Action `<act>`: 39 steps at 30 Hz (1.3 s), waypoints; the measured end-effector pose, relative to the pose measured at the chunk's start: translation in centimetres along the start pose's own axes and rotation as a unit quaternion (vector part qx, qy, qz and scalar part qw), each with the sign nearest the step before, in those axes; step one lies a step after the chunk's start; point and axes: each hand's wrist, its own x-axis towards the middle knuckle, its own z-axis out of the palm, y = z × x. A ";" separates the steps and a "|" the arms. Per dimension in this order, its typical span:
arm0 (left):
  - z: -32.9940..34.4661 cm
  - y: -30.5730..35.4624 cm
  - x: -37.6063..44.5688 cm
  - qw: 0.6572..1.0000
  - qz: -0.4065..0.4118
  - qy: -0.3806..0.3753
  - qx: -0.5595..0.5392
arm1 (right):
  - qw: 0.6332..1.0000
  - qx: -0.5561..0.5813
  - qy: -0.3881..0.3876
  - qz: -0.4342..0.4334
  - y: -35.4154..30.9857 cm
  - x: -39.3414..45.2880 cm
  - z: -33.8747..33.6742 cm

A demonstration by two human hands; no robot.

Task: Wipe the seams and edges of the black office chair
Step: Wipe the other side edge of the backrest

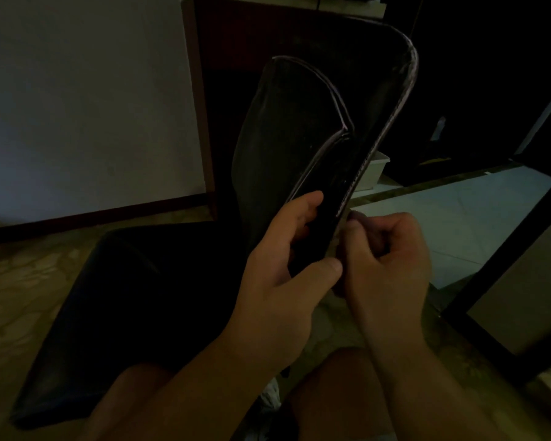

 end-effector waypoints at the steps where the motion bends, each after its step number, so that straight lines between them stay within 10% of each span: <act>1: 0.0 0.1 -0.1 1.000 0.001 -0.003 0.002 | 1.000 -0.006 -0.013 -0.015 -0.1 0.0 0.0; 4: -0.2 0.0 0.0 1.000 0.006 -0.003 0.014 | 0.992 0.019 -0.123 -0.037 -1.0 -1.2 0.6; 9: -0.2 0.5 0.1 1.000 0.011 -0.008 0.014 | 1.000 0.006 0.002 -0.002 -0.2 -0.1 0.0; 12: -0.5 0.5 0.2 1.000 0.014 -0.003 0.013 | 0.993 -0.009 -0.108 -0.035 -1.0 -0.6 0.3; 17: -0.1 0.8 0.3 1.000 0.011 -0.010 0.012 | 0.999 -0.035 0.005 -0.007 -0.8 0.8 -0.2; 22: 0.0 0.8 0.7 1.000 0.012 -0.004 0.010 | 0.992 -0.032 -0.115 -0.042 -1.6 -0.2 0.1; 26: 0.1 1.0 0.7 1.000 0.009 -0.009 0.007 | 0.999 -0.032 0.018 0.008 -1.0 1.1 -0.8; 30: 0.0 0.9 0.8 1.000 0.013 -0.004 0.010 | 0.993 -0.028 -0.110 -0.039 -1.6 0.0 -0.1; 34: 0.3 1.0 0.7 1.000 0.012 0.001 0.006 | 0.999 -0.035 0.002 -0.016 -1.2 0.8 -0.5; 39: 0.3 0.7 0.6 1.000 0.010 -0.001 0.005 | 0.995 -0.003 -0.102 -0.015 -1.6 -0.1 0.0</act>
